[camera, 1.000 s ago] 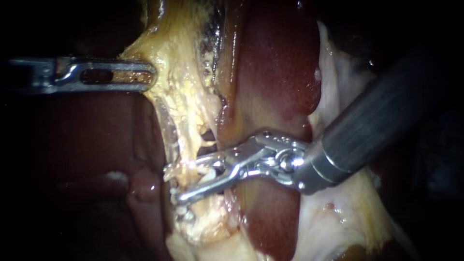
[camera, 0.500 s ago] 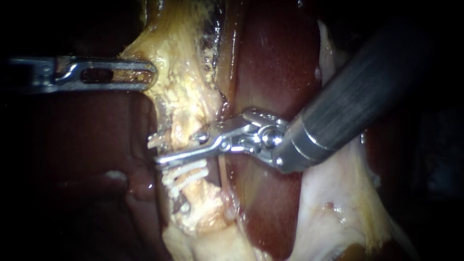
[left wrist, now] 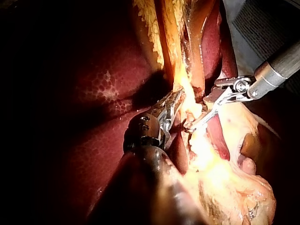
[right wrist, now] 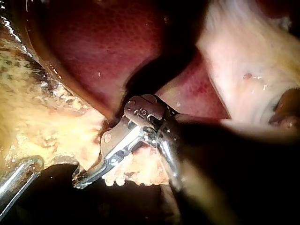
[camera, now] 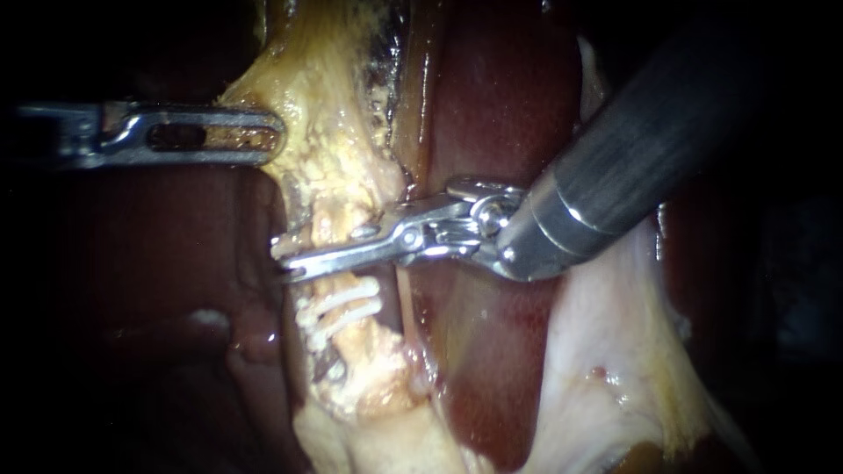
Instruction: Clipping third clip left tube
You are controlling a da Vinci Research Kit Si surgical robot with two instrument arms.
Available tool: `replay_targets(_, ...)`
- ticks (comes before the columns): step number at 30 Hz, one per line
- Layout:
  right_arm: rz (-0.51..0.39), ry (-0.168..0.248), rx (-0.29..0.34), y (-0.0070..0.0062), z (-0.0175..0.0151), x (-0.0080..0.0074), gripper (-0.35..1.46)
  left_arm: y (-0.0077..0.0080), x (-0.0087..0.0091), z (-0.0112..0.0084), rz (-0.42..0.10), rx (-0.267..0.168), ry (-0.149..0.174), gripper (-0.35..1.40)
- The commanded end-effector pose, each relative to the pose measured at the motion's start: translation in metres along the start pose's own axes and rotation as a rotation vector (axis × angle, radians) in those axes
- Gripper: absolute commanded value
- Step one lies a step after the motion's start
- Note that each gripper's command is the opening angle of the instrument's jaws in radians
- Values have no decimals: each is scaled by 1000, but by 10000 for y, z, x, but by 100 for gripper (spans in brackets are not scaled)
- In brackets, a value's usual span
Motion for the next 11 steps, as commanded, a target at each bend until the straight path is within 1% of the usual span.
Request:
replay_targets(1, 5, 0, 7, 3, -1, -1, -35, 0, 0, 0, 0, 0, 0, -35)
replay_targets(3, 10, 5, 0, 8, -4, 0, -35, 0, 0, 0, 0, 0, 0, -35)
replay_targets(5, 16, 4, -2, 9, -4, 0, -35, 0, 0, -1, 0, 0, 0, -35)
replay_targets(11, 21, 1, 2, 6, -1, -2, -35, 0, 1, -2, 1, 0, 0, -35)
